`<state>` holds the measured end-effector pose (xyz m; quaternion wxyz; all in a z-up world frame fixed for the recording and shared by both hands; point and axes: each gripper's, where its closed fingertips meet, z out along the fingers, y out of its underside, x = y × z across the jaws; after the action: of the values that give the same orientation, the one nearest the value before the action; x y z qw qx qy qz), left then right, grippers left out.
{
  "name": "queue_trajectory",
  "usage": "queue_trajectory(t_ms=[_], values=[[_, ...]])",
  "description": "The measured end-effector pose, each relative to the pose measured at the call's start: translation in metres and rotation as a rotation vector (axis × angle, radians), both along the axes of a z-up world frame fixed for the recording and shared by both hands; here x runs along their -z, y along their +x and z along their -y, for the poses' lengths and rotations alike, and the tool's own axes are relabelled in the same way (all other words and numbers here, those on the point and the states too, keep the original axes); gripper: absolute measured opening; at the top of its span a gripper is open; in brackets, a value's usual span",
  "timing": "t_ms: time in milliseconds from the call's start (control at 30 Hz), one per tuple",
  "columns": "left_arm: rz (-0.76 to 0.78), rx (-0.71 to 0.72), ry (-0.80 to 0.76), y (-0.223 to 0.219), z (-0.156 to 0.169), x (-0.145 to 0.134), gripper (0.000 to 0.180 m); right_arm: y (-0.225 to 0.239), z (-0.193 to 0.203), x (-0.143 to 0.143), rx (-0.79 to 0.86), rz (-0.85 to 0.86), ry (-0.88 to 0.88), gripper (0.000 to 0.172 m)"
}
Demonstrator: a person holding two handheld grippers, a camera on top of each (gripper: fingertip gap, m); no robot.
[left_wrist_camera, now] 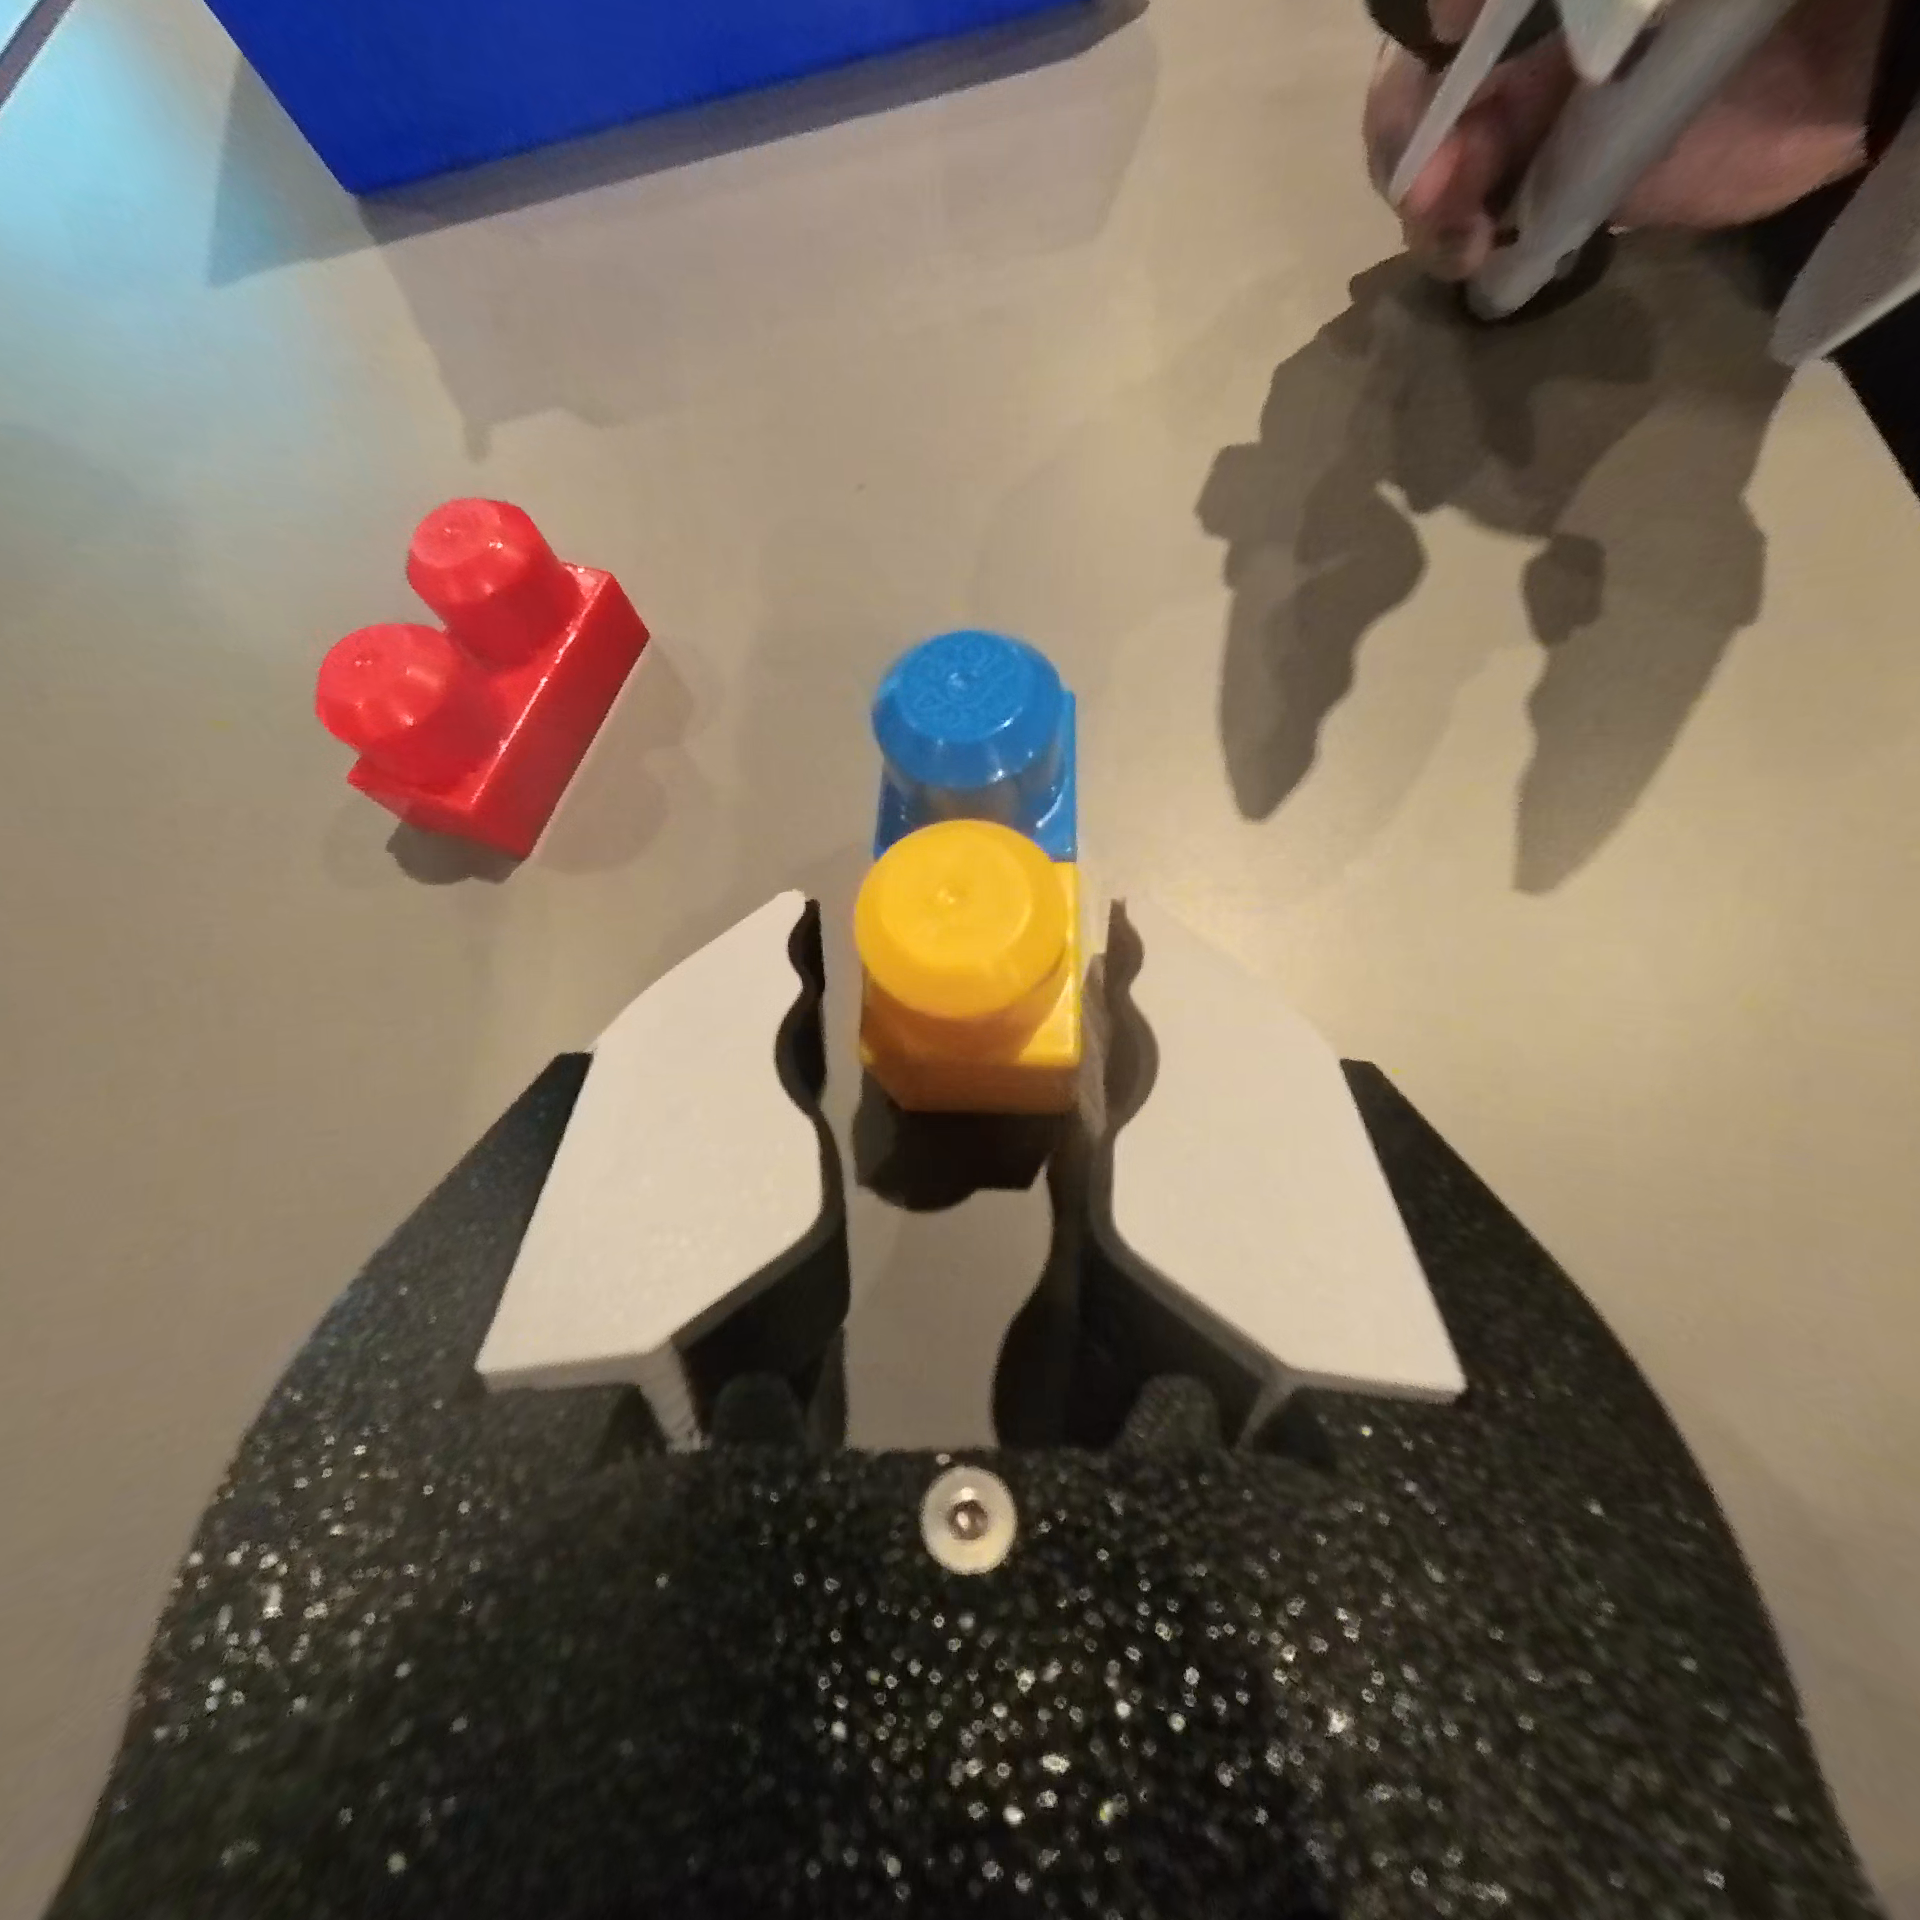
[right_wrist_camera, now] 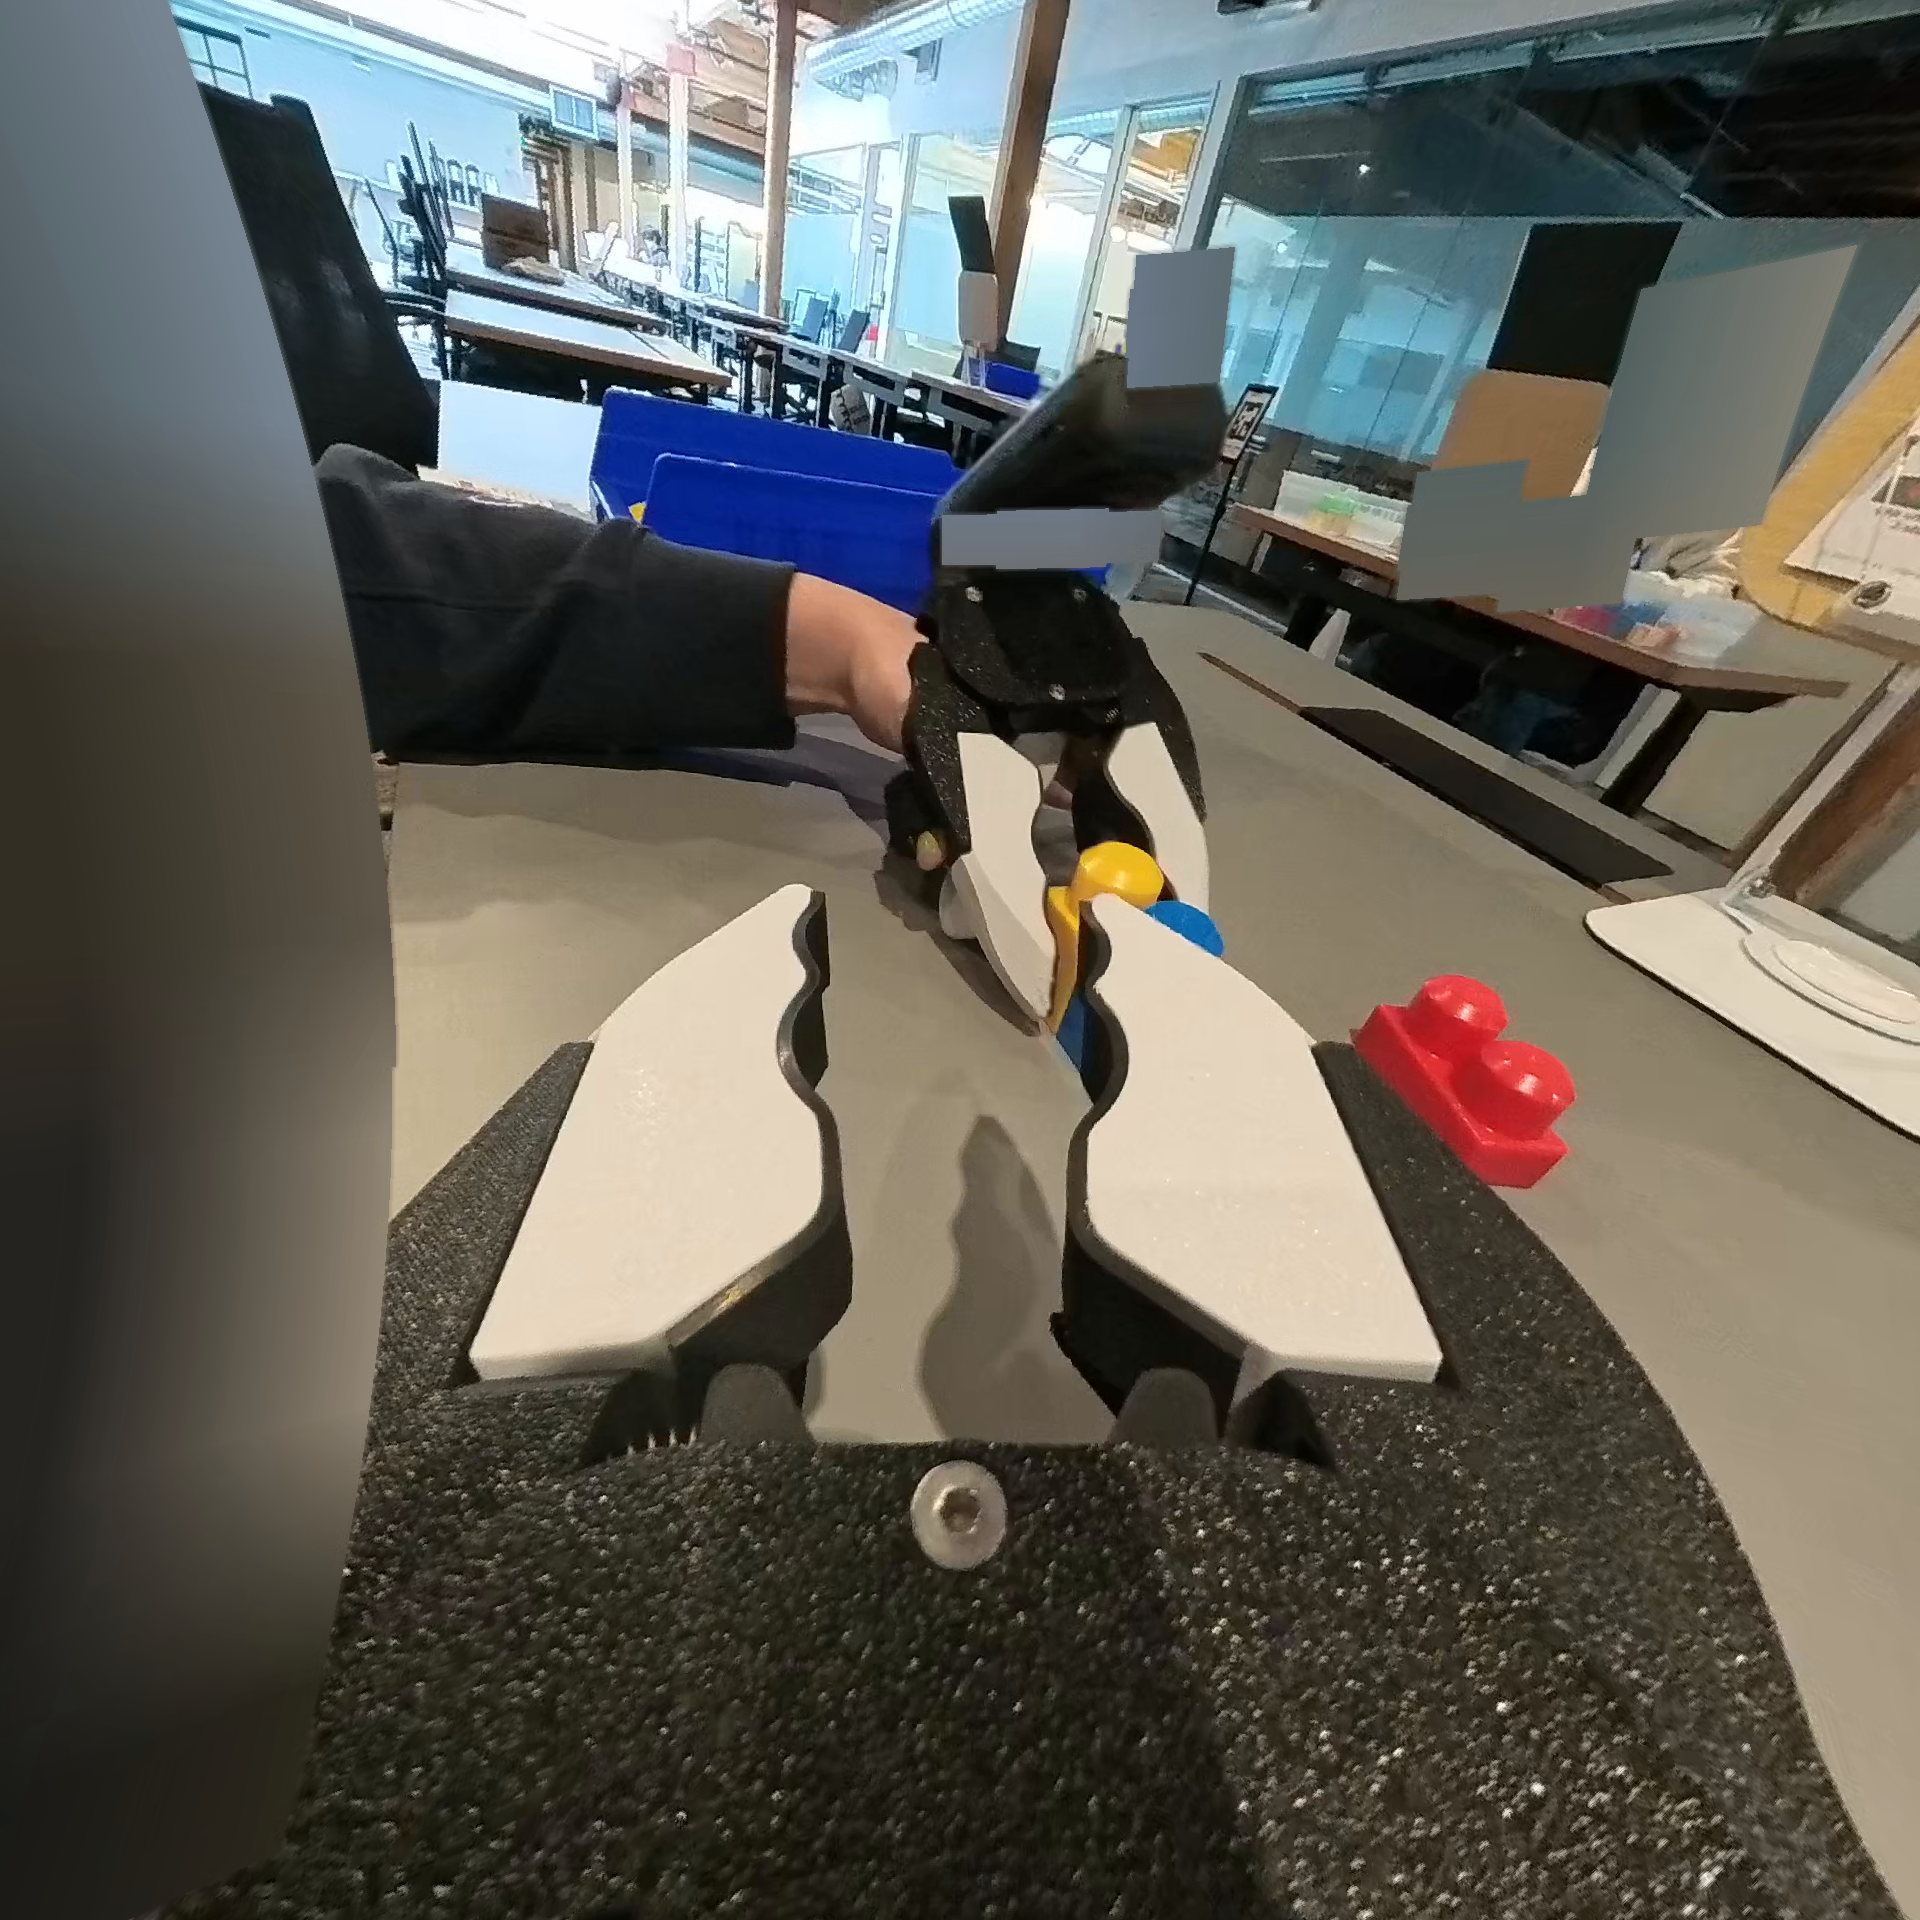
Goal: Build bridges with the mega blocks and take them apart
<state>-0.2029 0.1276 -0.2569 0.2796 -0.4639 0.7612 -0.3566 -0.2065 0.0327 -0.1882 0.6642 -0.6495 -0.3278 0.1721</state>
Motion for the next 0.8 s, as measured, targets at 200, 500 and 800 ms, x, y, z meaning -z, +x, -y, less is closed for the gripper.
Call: queue_trajectory(t_ms=[200, 500, 800], values=[[-0.009, 0.015, -0.005, 0.004, 0.004, 0.002, 0.051, -0.002, 0.004, 0.001, 0.000, 0.017, 0.029, 0.045], [-0.014, 0.018, -0.010, 0.008, 0.005, 0.005, 0.046, -0.007, 0.006, 0.008, -0.006, 0.038, 0.064, 0.045], [-0.026, 0.025, -0.021, 0.010, 0.005, 0.008, 0.040, -0.009, 0.008, 0.011, -0.011, 0.063, 0.101, 0.045]])
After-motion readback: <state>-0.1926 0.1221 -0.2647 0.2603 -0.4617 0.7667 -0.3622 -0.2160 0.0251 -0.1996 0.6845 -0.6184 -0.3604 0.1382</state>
